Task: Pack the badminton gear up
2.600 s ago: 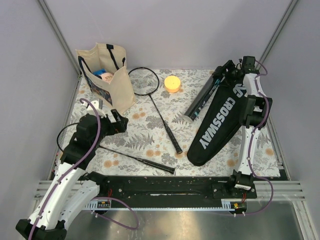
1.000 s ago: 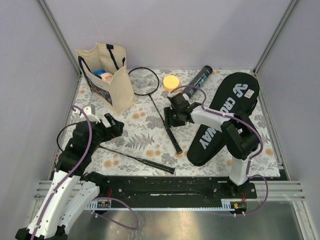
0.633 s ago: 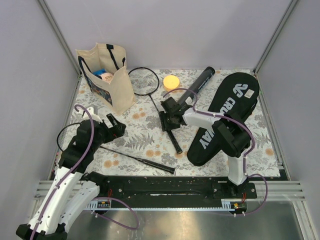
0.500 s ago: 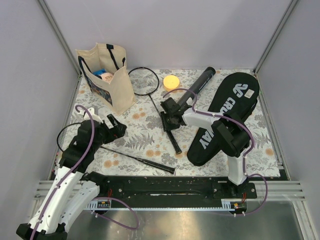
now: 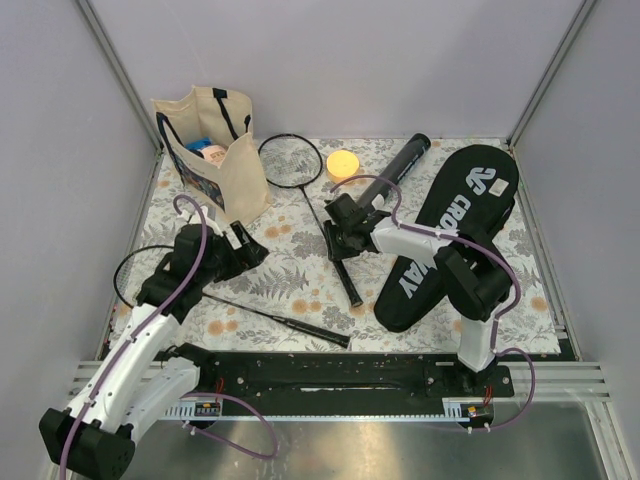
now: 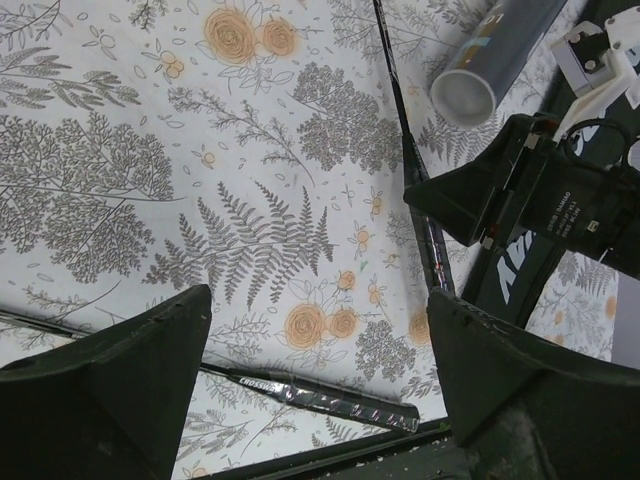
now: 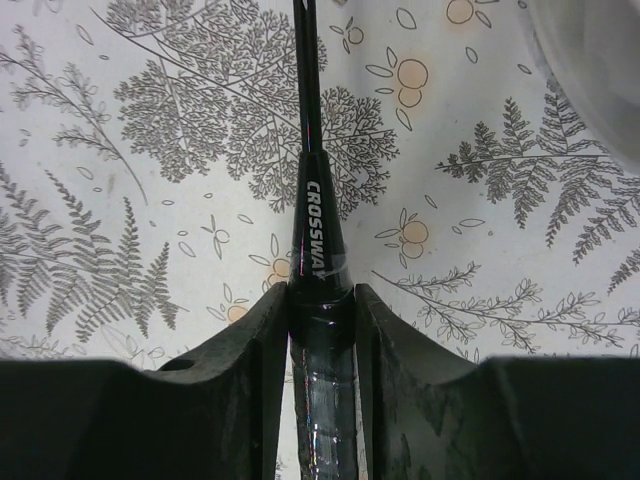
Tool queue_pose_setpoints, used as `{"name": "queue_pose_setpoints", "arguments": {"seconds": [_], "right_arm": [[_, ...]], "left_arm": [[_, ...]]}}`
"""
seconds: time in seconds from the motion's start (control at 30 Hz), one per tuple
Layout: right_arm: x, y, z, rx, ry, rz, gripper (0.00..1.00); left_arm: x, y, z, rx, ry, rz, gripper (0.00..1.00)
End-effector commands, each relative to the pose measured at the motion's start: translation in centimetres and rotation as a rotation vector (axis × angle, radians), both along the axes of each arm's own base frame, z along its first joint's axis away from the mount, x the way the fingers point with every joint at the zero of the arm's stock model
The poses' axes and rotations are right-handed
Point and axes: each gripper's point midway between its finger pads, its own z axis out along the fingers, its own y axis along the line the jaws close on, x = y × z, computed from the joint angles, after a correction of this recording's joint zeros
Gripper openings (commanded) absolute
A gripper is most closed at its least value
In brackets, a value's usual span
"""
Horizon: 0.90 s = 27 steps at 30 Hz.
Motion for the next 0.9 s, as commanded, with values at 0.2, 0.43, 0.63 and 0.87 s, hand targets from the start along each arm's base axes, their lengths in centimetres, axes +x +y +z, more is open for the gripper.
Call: {"name": "queue_pose_setpoints", "arguments": {"seconds": [0.2, 0.43, 0.63, 0.87], "right_arm": [[1.2, 1.1, 7.8, 0.133, -0.193, 0.007, 0.0], [0.1, 1.2, 8.9, 0.159, -0.202, 0.013, 0.0], [-1.6, 1.8, 9.5, 0.184, -0.202, 0.023, 0.0], [-2.7, 2.0, 9.6, 0.219, -0.188, 0.026, 0.0]], "left_arm": [[2.9, -2.8, 1.5, -0.139, -0.042, -0.028, 0.88], [6.0, -5.5, 0.4, -0.241, -0.001, -0.028, 0.82], [9.1, -7.6, -0.7, -0.267, 0.025, -0.006, 0.81], [12.7, -10.5, -2.7, -0.265, 0.033, -0.003, 0.78]]}}
